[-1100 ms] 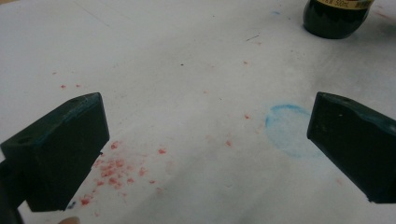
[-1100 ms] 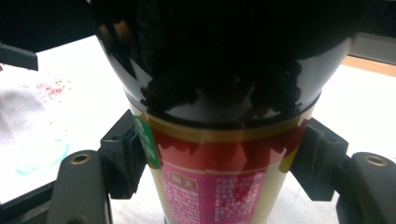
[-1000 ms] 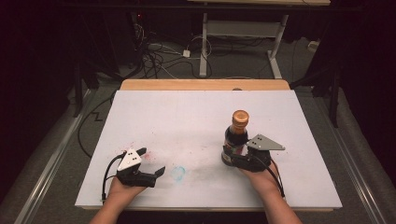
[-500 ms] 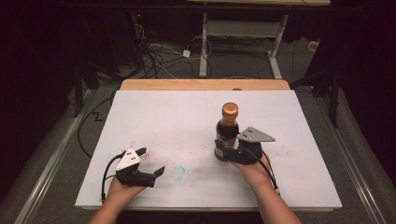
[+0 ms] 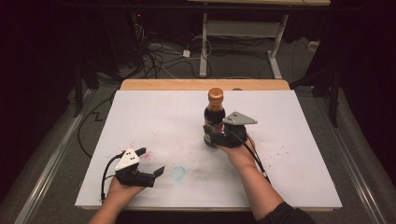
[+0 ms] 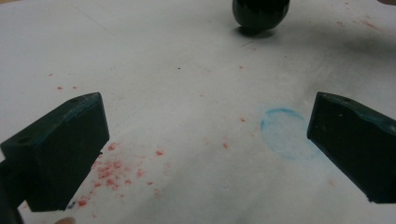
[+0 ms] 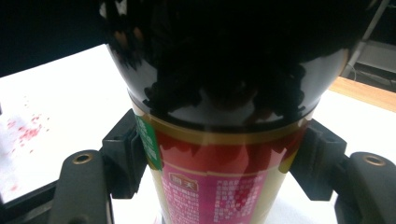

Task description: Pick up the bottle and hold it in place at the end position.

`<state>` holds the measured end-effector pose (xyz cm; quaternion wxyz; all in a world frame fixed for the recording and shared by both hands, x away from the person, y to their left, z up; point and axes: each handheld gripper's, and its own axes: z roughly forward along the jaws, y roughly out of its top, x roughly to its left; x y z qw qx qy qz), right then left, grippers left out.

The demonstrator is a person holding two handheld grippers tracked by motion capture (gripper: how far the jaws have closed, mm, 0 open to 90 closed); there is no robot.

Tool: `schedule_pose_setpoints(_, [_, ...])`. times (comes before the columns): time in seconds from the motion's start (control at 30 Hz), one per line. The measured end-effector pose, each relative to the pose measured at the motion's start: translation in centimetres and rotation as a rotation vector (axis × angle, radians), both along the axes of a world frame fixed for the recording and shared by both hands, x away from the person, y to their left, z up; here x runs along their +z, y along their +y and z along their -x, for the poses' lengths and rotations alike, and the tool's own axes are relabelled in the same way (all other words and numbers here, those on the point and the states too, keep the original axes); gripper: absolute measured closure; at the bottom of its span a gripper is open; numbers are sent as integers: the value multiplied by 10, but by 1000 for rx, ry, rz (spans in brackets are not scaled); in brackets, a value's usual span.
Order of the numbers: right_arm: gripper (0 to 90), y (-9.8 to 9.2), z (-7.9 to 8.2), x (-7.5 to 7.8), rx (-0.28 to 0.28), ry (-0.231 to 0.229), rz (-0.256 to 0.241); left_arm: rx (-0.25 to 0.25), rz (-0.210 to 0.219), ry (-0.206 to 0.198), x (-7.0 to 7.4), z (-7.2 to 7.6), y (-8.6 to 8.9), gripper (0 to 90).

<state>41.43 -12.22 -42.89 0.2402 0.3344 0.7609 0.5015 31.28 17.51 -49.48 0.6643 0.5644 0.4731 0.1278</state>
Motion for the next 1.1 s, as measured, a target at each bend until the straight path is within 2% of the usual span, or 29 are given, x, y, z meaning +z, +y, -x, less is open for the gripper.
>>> schedule_pose_setpoints(0.27, [318,15,-22,1,2,-22,22,-3,-1,-3,0,0,0,0])
schedule_pose_setpoints(0.5, [317,21,-35,-2,-1,-2,7,-7,1,-1,0,0,1,0])
schedule_pose_setpoints(0.6, [317,23,-40,-4,-2,-6,17,-8,2,0,0,0,1,0])
schedule_pose_setpoints(0.83, [317,26,-45,-9,-11,10,11,-8,3,0,0,0,1,0])
schedule_pose_setpoints(0.87, [316,26,-46,-10,-4,-1,19,-7,2,0,0,0,1,0])
schedule_pose_setpoints(0.9, [316,26,-46,-11,-13,8,16,-7,1,0,0,0,1,0])
schedule_pose_setpoints(1.1, [311,23,-44,-16,-9,-16,-7,-4,-2,-1,0,0,0,0])
